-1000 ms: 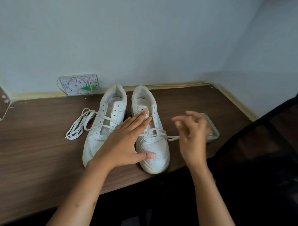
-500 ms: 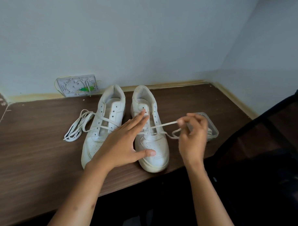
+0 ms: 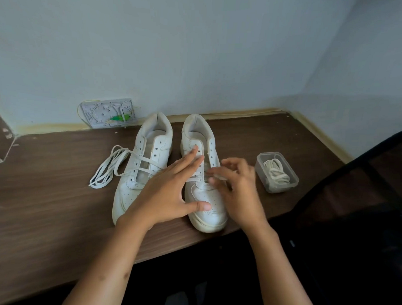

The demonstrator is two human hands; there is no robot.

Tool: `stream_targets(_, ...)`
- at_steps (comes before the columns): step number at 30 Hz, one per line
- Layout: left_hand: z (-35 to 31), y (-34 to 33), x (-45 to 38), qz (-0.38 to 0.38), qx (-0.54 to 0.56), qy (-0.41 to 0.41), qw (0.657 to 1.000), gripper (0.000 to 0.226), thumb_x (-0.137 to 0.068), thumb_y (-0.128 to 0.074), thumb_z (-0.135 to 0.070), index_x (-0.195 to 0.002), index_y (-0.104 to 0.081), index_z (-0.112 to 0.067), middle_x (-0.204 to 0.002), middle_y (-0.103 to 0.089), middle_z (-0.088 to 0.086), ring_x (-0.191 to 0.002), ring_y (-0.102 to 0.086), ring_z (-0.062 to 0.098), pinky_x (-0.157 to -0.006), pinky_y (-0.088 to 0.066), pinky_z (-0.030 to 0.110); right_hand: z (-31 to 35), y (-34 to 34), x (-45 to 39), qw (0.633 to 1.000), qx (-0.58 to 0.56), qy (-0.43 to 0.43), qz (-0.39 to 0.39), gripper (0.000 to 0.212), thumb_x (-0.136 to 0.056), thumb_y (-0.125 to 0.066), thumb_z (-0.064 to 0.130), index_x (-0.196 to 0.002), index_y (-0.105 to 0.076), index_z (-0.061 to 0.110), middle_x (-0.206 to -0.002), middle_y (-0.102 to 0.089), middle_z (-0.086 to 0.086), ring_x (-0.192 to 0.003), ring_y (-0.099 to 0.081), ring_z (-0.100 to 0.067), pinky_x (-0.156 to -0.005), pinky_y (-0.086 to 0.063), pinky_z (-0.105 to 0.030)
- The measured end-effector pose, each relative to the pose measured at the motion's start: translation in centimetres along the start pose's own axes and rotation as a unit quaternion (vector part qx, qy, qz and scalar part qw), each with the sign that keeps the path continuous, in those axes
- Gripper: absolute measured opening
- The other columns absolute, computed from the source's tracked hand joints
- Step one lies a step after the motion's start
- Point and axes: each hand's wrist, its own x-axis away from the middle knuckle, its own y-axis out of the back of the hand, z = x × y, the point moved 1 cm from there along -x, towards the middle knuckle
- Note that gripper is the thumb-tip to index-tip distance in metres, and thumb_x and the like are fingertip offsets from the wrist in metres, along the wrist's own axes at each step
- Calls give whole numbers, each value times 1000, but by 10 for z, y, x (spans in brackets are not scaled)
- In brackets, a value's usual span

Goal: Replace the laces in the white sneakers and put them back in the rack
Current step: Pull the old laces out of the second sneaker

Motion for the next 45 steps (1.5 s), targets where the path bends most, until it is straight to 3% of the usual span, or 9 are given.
stream_targets(6,-4,3,-1,24,-10,5,1000,94,-73,-65,-69,-149,-13,-53,-149,25,-41,-145,-1,-8,-115,-32,42,3,-14,0,999,-24,-30,13,14,-95,-61,16,-102,-71,23,-122,-43,9,-113,-49,-16,-90,-51,-38)
stream_targets(11,-4,1,-3,26,-4,7,1000,94,-72,-67,-68,-149,-13,-53,-149,25,-40,-137,18,-17,-121,-9,32,8,-8,-3,997,-68,-29,-10,9,-94,-59,4,-93,-66,9,-120,-42,4,-101,-50,11,-82,-38,-1)
stream_targets(14,-4,1,-4,25,-7,7,1000,95,-71,-67,-68,-148,-15,-53,-151,25,-37,-131,25,-21,-115,2,24,8,-6,-3,996,-89,-30,-3,7,-94,-60,5,-91,-65,8,-120,-43,1,-100,-49,14,-82,-37,0)
stream_targets(21,-3,2,-3,16,8,13,1000,97,-68,-67,-71,-150,-20,-49,-153,21,-35,-145,13,-7,-120,-5,32,-1,5,-6,991,-113,-48,-57,13,-90,-67,8,-85,-70,19,-99,-50,11,-90,-56,5,-78,-43,-8)
stream_targets(26,-3,2,-4,23,0,18,1000,98,-69,-67,-71,-150,-18,-48,-153,23,-35,-144,14,-7,-116,-2,28,-14,15,-5,996,-34,-31,-78,8,-91,-66,14,-91,-71,20,-93,-53,14,-84,-59,-5,-76,-53,-34)
stream_targets(32,-5,3,-3,29,4,24,999,97,-69,-68,-69,-150,-17,-48,-152,24,-35,-137,16,-13,-118,-4,29,-3,1,-3,998,53,-15,-13,9,-85,-72,31,-89,-65,35,-93,-54,18,-93,-54,-10,-89,-37,-38)
stream_targets(36,-6,4,-4,35,-2,24,999,98,-70,-68,-68,-151,-17,-47,-152,24,-34,-138,18,-12,-117,-2,29,-11,28,-7,972,-159,-94,-143,31,-83,-73,2,-78,-65,32,-90,-63,7,-82,-60,2,-76,-44,-16)
stream_targets(39,-6,4,-4,40,-4,26,999,98,-71,-68,-68,-151,-15,-48,-152,25,-34,-137,18,-11,-117,-3,30,-20,46,-5,976,-139,-89,-141,26,-77,-77,-1,-80,-72,24,-91,-66,4,-90,-59,6,-77,-38,-4)
stream_targets(45,-6,4,-5,35,2,23,999,97,-71,-69,-67,-150,-16,-49,-151,25,-36,-136,16,-13,-118,-2,30,-10,18,-1,997,-61,-39,19,31,-73,-71,30,-104,-73,32,-100,-62,19,-103,-58,-11,-92,-47,-42)
